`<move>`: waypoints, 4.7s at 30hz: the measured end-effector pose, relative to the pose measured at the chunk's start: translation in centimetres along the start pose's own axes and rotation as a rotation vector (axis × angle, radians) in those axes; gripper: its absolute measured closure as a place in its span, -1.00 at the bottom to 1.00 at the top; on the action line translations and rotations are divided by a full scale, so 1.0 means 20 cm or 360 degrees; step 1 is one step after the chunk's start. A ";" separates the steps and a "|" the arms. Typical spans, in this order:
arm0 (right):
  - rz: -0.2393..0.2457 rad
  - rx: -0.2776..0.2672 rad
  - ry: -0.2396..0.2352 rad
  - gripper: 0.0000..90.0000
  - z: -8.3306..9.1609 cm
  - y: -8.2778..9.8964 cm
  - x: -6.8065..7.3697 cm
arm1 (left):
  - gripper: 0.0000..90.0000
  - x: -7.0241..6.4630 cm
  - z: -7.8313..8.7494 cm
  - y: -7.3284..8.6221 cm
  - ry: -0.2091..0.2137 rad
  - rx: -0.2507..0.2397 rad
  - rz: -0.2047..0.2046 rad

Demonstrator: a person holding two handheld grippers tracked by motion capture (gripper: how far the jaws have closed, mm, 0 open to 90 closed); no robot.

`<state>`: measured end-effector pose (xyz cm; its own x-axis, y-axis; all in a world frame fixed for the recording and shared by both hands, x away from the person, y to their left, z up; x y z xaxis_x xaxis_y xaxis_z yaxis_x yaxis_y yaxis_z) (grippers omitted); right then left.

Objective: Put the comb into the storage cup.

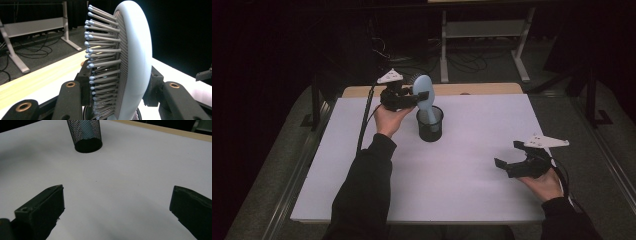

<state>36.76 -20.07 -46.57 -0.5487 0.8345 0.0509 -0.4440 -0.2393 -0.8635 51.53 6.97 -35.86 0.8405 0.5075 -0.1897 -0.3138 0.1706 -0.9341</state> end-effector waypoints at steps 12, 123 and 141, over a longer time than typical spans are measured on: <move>0.0004 0.0017 0.0004 -1.00 0.00 0.01 0.00 | 0.20 0.02 -0.03 0.07 0.0003 0.0017 0.0044; 0.0030 0.0073 0.0005 -1.00 -0.03 0.05 0.00 | -1.00 0.14 0.49 0.27 -0.0103 0.0070 0.0221; 0.0038 0.0065 0.0002 -1.00 -0.03 0.04 0.00 | -1.00 0.13 0.64 0.36 -0.0155 0.0084 0.0212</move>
<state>36.79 -20.01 -47.59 -0.5584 0.8290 0.0300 -0.4595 -0.2790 -0.8433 45.86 20.30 -39.14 0.7437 0.6078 -0.2782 -0.4445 0.1388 -0.8850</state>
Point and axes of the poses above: each handheld gripper's, and its own axes: z roughly backward along the jaws, y roughly out of its underside, x roughly to its left, the point moved 10 cm from there along -z, roughly forward along the jaws, and after that the axes turned 7 degrees about y, right-handed, at the moved point
